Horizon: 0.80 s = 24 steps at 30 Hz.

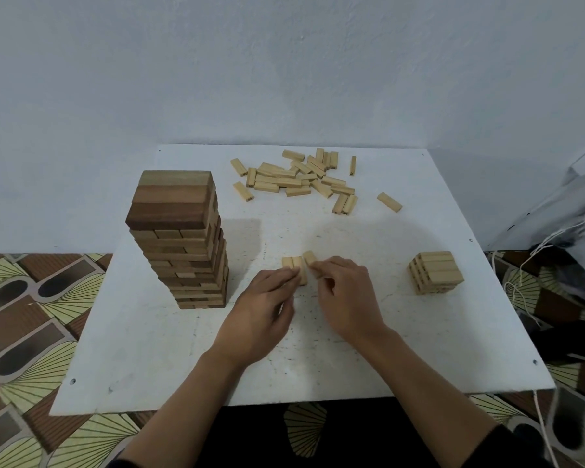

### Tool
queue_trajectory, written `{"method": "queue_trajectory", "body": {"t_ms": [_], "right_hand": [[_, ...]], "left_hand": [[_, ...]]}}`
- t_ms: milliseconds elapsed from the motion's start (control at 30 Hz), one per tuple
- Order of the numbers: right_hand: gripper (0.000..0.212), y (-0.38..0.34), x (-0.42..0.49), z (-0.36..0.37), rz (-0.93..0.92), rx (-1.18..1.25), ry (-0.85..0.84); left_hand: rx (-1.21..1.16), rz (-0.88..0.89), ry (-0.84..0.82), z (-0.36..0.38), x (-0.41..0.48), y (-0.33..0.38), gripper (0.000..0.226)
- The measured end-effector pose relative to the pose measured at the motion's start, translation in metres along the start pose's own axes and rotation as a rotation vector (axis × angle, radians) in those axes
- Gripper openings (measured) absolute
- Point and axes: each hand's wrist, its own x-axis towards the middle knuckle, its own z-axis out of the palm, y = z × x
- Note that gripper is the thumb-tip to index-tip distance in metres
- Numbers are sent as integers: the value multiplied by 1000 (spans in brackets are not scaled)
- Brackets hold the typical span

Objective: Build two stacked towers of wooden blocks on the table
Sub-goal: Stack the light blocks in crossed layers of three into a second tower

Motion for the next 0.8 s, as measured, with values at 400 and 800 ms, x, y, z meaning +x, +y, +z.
{"method": "queue_trajectory", "body": {"t_ms": [400, 800], "right_hand": [[47, 1, 11, -20, 12, 137, -122], [75, 11, 36, -18, 13, 58, -374]], "left_hand": [[-75, 4, 66, 2, -3, -2, 38], [35, -107, 51, 4, -4, -4, 48]]}}
